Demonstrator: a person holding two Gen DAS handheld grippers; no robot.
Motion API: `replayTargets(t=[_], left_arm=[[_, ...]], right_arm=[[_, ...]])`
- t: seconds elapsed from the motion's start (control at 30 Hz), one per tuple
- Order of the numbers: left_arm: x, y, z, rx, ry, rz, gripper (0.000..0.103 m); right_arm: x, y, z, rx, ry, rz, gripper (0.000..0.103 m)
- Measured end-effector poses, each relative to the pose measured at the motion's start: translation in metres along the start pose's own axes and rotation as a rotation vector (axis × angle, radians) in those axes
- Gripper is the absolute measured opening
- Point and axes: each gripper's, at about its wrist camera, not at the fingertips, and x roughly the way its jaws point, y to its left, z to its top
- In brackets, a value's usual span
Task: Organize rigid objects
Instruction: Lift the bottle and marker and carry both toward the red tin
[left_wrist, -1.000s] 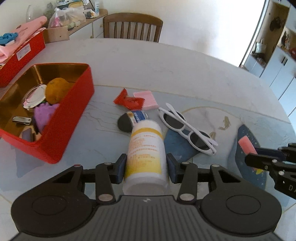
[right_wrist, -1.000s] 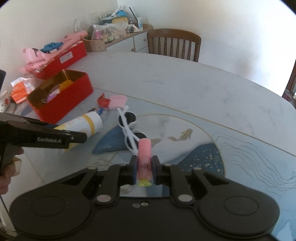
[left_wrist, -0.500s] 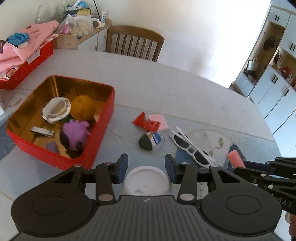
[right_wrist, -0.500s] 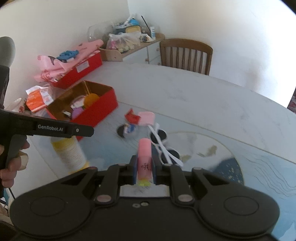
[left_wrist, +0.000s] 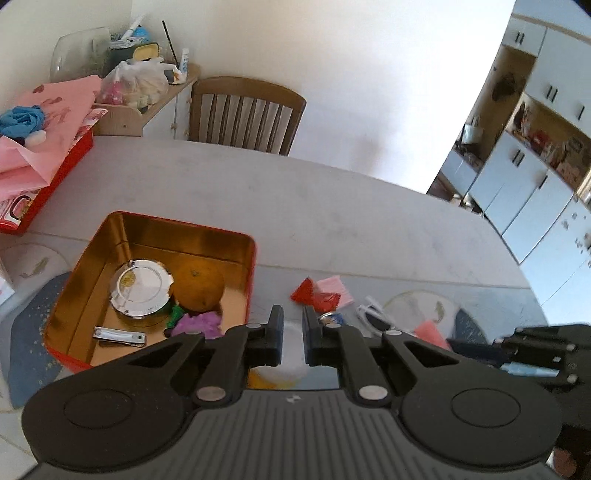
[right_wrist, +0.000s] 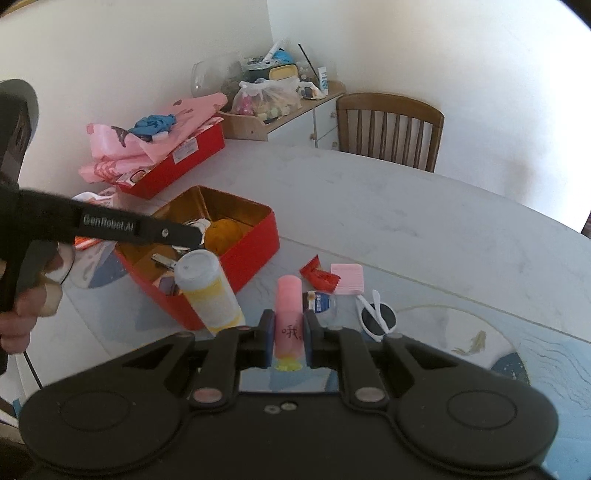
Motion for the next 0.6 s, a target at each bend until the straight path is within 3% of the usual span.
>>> replayTargets(t=[0.1, 0.17, 0.2, 0.23, 0.3, 0.37, 0.6], left_arm=[[0.006, 0.003, -0.006, 0.036, 0.016, -0.021, 0.012], [0.008, 0.004, -0.009, 0.043, 0.021, -0.025, 0.02], [0.008, 0.004, -0.01, 0.05, 0.012, -0.033, 0.033], [0.008, 0.003, -0.011, 0.059, 0.011, -0.036, 0.055], [0.007, 0.001, -0.014, 0.07, 0.0, -0.03, 0.074], [0.009, -0.002, -0.017, 0.091, -0.005, -0.029, 0.074], [0.035, -0.017, -0.033, 0.144, -0.001, 0.088, 0.074]], right_arm=[[0.003, 0.002, -0.001, 0.015, 0.005, -0.018, 0.014], [0.005, 0.002, -0.002, 0.03, 0.011, -0.026, 0.014], [0.005, 0.002, -0.003, 0.035, 0.013, -0.029, 0.014], [0.005, 0.001, -0.004, 0.04, 0.015, -0.032, 0.014], [0.007, 0.002, -0.005, 0.048, 0.017, -0.034, 0.014], [0.007, 0.0, -0.007, 0.053, 0.02, -0.032, 0.014], [0.002, -0.009, -0.013, 0.047, 0.032, -0.026, 0.014]])
